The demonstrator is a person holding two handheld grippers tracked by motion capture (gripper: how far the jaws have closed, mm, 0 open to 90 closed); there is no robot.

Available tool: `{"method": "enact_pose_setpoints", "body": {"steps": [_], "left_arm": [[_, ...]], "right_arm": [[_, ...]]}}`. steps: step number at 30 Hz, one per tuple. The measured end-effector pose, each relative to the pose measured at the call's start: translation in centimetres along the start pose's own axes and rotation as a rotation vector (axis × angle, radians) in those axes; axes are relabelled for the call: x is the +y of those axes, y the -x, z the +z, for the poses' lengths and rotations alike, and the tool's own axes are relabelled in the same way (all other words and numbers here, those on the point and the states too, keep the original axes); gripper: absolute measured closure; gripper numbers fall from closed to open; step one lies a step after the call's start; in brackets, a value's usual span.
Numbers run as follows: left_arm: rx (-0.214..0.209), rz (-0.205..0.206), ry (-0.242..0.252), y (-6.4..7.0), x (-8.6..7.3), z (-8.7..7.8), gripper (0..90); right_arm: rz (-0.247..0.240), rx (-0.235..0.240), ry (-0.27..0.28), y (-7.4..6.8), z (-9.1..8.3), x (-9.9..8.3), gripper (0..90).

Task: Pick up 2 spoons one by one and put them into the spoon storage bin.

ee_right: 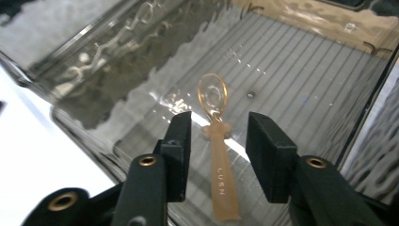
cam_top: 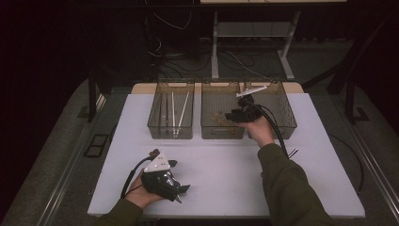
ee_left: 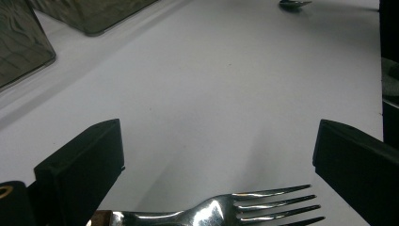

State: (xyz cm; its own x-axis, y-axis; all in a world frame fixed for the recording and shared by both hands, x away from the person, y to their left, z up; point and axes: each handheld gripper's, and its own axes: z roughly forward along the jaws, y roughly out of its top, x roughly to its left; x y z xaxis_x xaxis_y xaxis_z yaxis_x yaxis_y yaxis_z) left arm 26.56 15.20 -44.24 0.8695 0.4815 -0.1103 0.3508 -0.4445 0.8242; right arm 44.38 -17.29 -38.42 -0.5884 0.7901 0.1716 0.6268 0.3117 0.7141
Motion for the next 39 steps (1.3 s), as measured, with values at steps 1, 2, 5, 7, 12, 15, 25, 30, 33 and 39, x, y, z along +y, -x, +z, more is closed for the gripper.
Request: {"method": "enact_pose_setpoints", "body": {"steps": [1,2,5,7,12,15,25,30,33,39], "left_arm": [[0.0,-0.002,0.001,0.0,0.0,0.0,0.9],[-0.001,-0.002,0.001,0.0,0.0,0.0,0.9],[-0.003,-0.009,0.002,0.0,0.0,0.0,1.0],[-0.001,-0.007,0.002,0.1,0.0,0.0,1.3],[0.004,-0.005,-0.002,0.1,0.0,0.0,1.5],[0.008,-0.002,-0.005,0.0,-0.1,0.1,1.8],[0.026,-0.012,0.002,0.1,0.0,0.1,2.4],[0.026,-0.013,0.0,0.1,-0.1,0.1,2.4],[0.026,-0.013,0.0,0.1,0.0,0.1,2.4],[0.032,-0.011,-0.007,0.1,0.0,0.1,2.6]], "right_arm": [[0.0,0.007,0.011,0.0,-0.3,0.0,57.9],[0.004,0.022,0.022,0.0,-0.6,0.0,56.9],[-0.004,0.061,0.047,-0.2,-1.8,-0.2,52.8],[-0.023,0.081,0.05,-0.3,-2.5,-0.6,52.7],[-0.063,0.119,0.074,-0.7,-4.5,-1.9,60.6],[-0.076,0.135,0.081,-0.8,-5.7,-2.7,67.5],[-0.107,0.113,0.084,0.0,-8.4,-5.8,85.5],[-0.112,0.105,0.073,0.4,-9.4,-7.3,90.0],[-0.126,0.087,0.043,0.7,-9.8,-8.4,90.0],[-0.096,0.067,-0.001,1.8,-10.9,-10.8,90.0]]}}
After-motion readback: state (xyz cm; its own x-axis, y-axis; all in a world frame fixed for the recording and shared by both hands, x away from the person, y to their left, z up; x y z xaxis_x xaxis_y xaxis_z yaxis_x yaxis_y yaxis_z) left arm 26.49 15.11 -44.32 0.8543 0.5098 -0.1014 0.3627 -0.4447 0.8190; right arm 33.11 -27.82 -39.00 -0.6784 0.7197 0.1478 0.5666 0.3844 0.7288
